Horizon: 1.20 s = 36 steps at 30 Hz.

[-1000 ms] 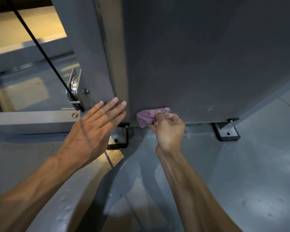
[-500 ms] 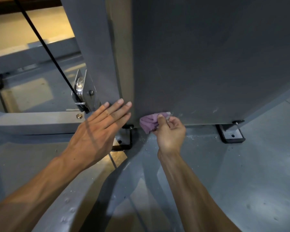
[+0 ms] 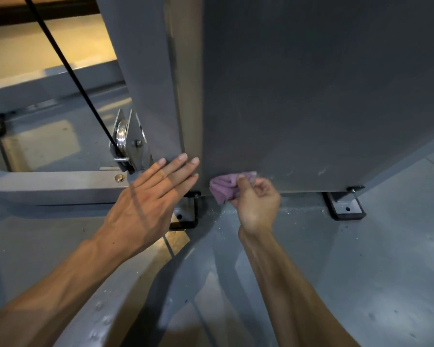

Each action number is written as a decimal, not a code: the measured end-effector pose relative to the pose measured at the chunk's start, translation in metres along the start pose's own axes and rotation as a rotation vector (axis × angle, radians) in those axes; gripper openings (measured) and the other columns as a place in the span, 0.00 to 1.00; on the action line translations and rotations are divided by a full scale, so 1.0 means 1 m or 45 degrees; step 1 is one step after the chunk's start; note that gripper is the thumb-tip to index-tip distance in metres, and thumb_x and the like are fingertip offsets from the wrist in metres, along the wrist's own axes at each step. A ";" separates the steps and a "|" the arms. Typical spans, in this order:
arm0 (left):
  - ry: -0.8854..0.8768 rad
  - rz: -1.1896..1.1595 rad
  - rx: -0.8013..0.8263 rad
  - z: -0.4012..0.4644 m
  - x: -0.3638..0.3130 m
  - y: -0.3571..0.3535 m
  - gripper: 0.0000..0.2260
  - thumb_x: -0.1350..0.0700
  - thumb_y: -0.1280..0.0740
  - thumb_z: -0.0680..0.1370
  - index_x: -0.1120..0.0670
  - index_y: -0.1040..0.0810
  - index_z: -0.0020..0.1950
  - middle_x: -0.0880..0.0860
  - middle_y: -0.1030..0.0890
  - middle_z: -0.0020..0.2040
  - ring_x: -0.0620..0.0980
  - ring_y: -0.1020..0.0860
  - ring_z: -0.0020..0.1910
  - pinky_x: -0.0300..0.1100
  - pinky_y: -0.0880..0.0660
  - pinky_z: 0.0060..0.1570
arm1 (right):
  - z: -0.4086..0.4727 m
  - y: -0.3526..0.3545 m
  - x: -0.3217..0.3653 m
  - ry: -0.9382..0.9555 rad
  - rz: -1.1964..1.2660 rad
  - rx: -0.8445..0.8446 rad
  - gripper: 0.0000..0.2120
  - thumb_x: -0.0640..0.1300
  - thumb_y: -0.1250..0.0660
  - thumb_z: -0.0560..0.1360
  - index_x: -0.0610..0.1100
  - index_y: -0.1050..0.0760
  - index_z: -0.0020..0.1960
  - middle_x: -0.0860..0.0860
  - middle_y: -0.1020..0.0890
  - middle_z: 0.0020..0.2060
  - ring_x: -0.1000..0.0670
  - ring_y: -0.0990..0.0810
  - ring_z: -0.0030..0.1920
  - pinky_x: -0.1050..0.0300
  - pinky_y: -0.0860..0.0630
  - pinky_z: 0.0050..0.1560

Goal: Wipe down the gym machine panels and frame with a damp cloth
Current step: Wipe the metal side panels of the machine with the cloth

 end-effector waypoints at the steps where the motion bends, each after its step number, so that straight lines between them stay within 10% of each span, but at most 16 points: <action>1: -0.003 0.003 0.006 -0.001 0.000 0.001 0.30 0.70 0.42 0.75 0.60 0.32 0.78 0.56 0.36 0.82 0.54 0.40 0.82 0.57 0.39 0.79 | 0.003 0.001 -0.009 -0.078 -0.013 -0.023 0.14 0.37 0.28 0.75 0.47 0.27 0.35 0.49 0.20 0.31 0.47 0.21 0.35 0.32 0.18 0.46; 6: 0.007 0.008 0.037 -0.003 0.000 0.004 0.32 0.71 0.40 0.74 0.60 0.33 0.79 0.56 0.36 0.82 0.54 0.40 0.82 0.56 0.39 0.79 | 0.000 -0.003 -0.007 -0.073 -0.084 0.025 0.08 0.47 0.27 0.68 0.48 0.24 0.35 0.45 0.15 0.36 0.37 0.14 0.41 0.33 0.17 0.47; 13: 0.038 -0.072 0.004 0.004 -0.002 0.007 0.29 0.71 0.44 0.76 0.60 0.29 0.77 0.55 0.34 0.81 0.54 0.35 0.80 0.58 0.29 0.72 | -0.017 -0.001 0.027 0.578 -0.297 0.098 0.10 0.48 0.28 0.76 0.50 0.28 0.40 0.54 0.20 0.31 0.52 0.21 0.33 0.50 0.22 0.40; 18: 0.015 -0.091 -0.025 0.005 -0.002 0.013 0.29 0.72 0.46 0.75 0.61 0.26 0.75 0.55 0.31 0.79 0.55 0.32 0.78 0.57 0.27 0.70 | -0.003 -0.002 -0.025 0.125 -0.477 -0.026 0.10 0.42 0.26 0.75 0.48 0.26 0.39 0.50 0.17 0.35 0.46 0.14 0.42 0.50 0.19 0.48; 23: 0.031 -0.110 0.009 0.006 -0.003 0.012 0.28 0.70 0.47 0.77 0.61 0.28 0.76 0.55 0.32 0.80 0.55 0.33 0.79 0.59 0.27 0.69 | -0.013 -0.035 -0.036 -0.159 -0.104 0.020 0.11 0.38 0.28 0.74 0.45 0.28 0.38 0.47 0.14 0.32 0.45 0.13 0.38 0.40 0.16 0.49; 27: 0.023 -0.115 -0.023 0.006 -0.004 0.009 0.26 0.69 0.48 0.78 0.61 0.27 0.76 0.56 0.32 0.80 0.56 0.33 0.79 0.58 0.28 0.71 | -0.025 -0.037 -0.024 -0.327 0.228 0.120 0.15 0.30 0.34 0.79 0.44 0.32 0.40 0.49 0.18 0.26 0.48 0.17 0.32 0.53 0.19 0.39; 36: 0.070 -0.084 -0.047 0.012 -0.012 0.009 0.27 0.71 0.40 0.76 0.61 0.27 0.76 0.56 0.31 0.79 0.60 0.28 0.74 0.55 0.29 0.72 | -0.025 -0.012 0.045 0.034 0.295 0.262 0.05 0.37 0.30 0.80 0.36 0.25 0.48 0.42 0.16 0.38 0.45 0.14 0.39 0.52 0.16 0.42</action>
Point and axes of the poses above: each hand's wrist, its own z-axis towards the middle knuckle, its own y-axis out of the back of the hand, x = y × z, the point moved 1 cm from there along z, towards the middle knuckle
